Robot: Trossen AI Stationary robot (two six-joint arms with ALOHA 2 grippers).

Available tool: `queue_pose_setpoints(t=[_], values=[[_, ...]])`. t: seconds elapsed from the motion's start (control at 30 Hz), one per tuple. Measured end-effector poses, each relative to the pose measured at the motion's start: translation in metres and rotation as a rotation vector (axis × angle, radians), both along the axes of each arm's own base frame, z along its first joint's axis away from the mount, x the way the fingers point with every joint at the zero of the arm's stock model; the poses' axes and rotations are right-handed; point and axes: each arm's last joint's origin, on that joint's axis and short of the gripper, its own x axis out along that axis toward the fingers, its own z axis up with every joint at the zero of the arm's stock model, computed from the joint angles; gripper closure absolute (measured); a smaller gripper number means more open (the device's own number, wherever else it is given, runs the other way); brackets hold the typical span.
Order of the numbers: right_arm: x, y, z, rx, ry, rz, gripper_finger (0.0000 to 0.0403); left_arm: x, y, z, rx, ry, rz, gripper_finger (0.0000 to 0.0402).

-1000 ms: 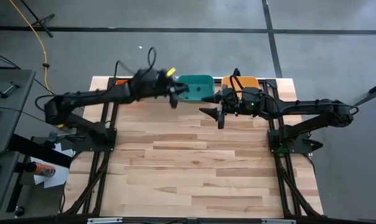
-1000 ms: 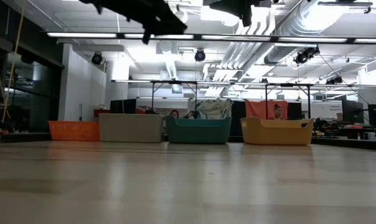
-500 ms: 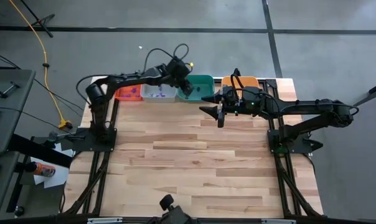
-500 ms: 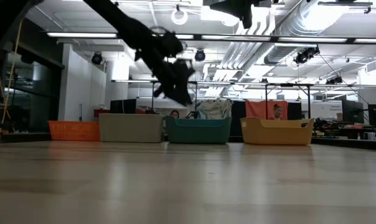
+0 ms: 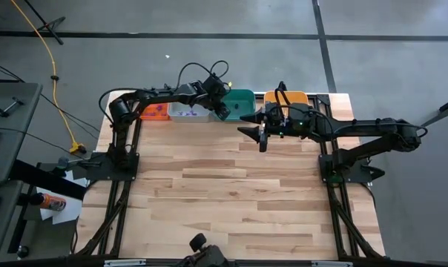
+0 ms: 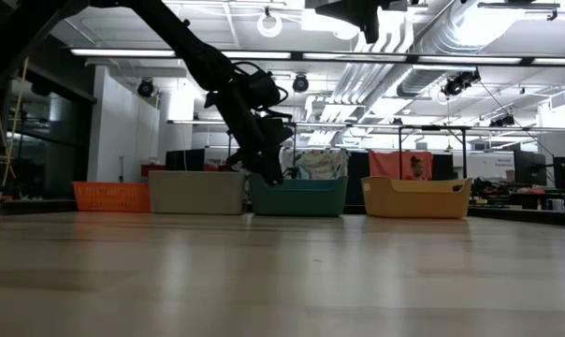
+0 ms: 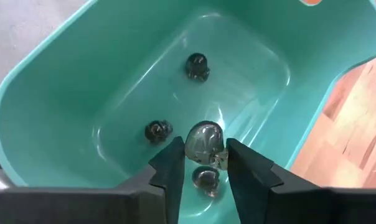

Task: Sort Halloween decoration
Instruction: Put the black skull into the green bin, then return to Home Position

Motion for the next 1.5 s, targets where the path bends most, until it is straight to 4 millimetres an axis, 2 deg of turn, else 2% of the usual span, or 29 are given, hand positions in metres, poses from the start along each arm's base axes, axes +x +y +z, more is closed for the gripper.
queue_pose_setpoints(t=[0.17,0.33,0.43,0.67,0.77,0.9,1.1,1.2,1.33,1.5], values=[[0.0,0.0,0.0,0.023,-0.003,-0.001,0.0174,0.0,-0.001,0.0,-0.001,0.003,-0.003,0.0251],[0.0,0.001,-0.001,0.024,0.004,0.002,0.0174,-0.003,-0.003,0.013,0.015,-0.013,0.002,0.0208],[0.0,0.001,-0.001,0.035,0.003,0.001,0.0174,-0.006,-0.006,0.03,0.022,-0.054,-0.013,0.0198],[0.0,0.001,-0.002,0.033,0.011,0.001,0.0174,-0.026,-0.027,0.097,0.09,-0.22,-0.08,0.0216],[0.0,0.001,-0.002,0.024,0.017,0.002,0.0174,-0.041,-0.048,0.12,0.121,-0.3,-0.097,0.0237],[0.0,0.001,-0.002,0.016,0.02,0.007,0.0174,-0.064,-0.094,0.136,0.16,-0.462,-0.147,0.0271],[0.0,0.001,-0.002,0.017,0.02,0.024,0.0174,-0.106,-0.172,0.124,0.179,-0.825,-0.294,0.0325],[0.0,0.001,-0.001,0.016,0.01,0.025,0.0174,-0.129,-0.201,0.112,0.18,-0.993,-0.366,0.0355],[0.0,0.002,0.0,0.008,-0.003,0.027,0.0174,-0.152,-0.221,0.106,0.22,-1.126,-0.366,0.0395],[0.0,0.002,0.0,0.002,-0.001,0.031,0.0174,-0.169,-0.225,0.112,0.255,-1.155,-0.362,0.0398]])
